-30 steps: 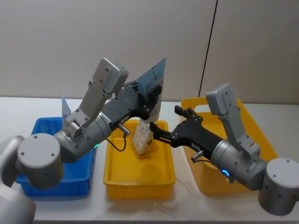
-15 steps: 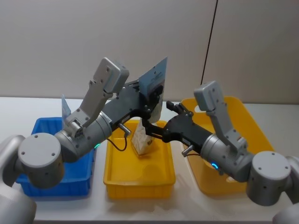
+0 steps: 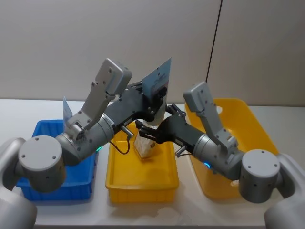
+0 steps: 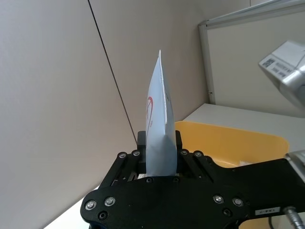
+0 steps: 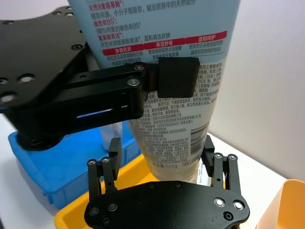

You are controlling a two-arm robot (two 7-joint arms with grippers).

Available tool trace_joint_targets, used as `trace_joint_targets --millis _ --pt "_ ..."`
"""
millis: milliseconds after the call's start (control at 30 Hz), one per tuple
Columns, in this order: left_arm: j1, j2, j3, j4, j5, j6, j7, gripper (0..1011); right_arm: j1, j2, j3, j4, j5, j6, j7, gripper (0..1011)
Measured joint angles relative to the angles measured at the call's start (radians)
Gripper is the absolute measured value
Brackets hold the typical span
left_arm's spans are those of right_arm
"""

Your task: Bimanual collaborative sorting of washing and personal care products

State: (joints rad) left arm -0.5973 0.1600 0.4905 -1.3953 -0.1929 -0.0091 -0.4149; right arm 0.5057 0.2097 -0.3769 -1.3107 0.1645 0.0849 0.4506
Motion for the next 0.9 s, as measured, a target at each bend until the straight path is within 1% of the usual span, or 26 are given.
trace_joint_targets --millis 133,200,300,367,400,433,500,533,600,633,700,800,867,900 --pt "0.000 0.000 0.000 0.000 0.000 0.000 0.000 252 0.013 -0.007 -0.008 0.021 -0.007 -0.013 -0.012 933" --pt "0.000 0.000 0.000 0.000 0.000 0.000 0.000 252 0.019 -0.011 -0.012 0.030 -0.011 -0.020 -0.020 870" --pt "0.000 0.000 0.000 0.000 0.000 0.000 0.000 252 0.024 -0.015 -0.016 0.040 -0.014 -0.027 -0.029 804" --pt "0.000 0.000 0.000 0.000 0.000 0.000 -0.001 252 0.026 -0.016 -0.017 0.043 -0.016 -0.030 -0.034 723" --pt "0.000 0.000 0.000 0.000 0.000 0.000 0.000 257 0.028 -0.016 -0.019 0.045 -0.017 -0.031 -0.037 723" --pt "0.000 0.000 0.000 0.000 0.000 0.000 0.000 292 0.029 -0.017 -0.021 0.046 -0.018 -0.033 -0.040 670" --pt "0.000 0.000 0.000 0.000 0.000 0.000 -0.001 312 0.030 -0.018 -0.022 0.047 -0.018 -0.034 -0.043 645" --pt "0.000 0.000 0.000 0.000 0.000 0.000 -0.001 365 0.030 -0.018 -0.023 0.047 -0.018 -0.035 -0.044 640" --pt "0.000 0.000 0.000 0.000 0.000 0.000 -0.001 404 0.031 -0.019 -0.025 0.048 -0.018 -0.035 -0.047 640" --pt "0.000 0.000 0.000 0.000 0.000 0.000 0.000 463 0.032 -0.019 -0.026 0.048 -0.018 -0.036 -0.049 640" --pt "0.000 0.000 0.000 0.000 0.000 0.000 0.000 499 0.032 -0.019 -0.027 0.048 -0.018 -0.036 -0.051 638" --pt "0.000 0.000 0.000 0.000 0.000 0.000 0.000 617 0.032 -0.019 -0.029 0.048 -0.016 -0.038 -0.056 638" --pt "0.000 0.000 0.000 0.000 0.000 0.000 0.000 661 0.032 -0.018 -0.030 0.047 -0.014 -0.038 -0.059 638" --pt "0.000 0.000 0.000 0.000 0.000 0.000 0.000 720 0.032 -0.018 -0.030 0.045 -0.013 -0.039 -0.063 638"
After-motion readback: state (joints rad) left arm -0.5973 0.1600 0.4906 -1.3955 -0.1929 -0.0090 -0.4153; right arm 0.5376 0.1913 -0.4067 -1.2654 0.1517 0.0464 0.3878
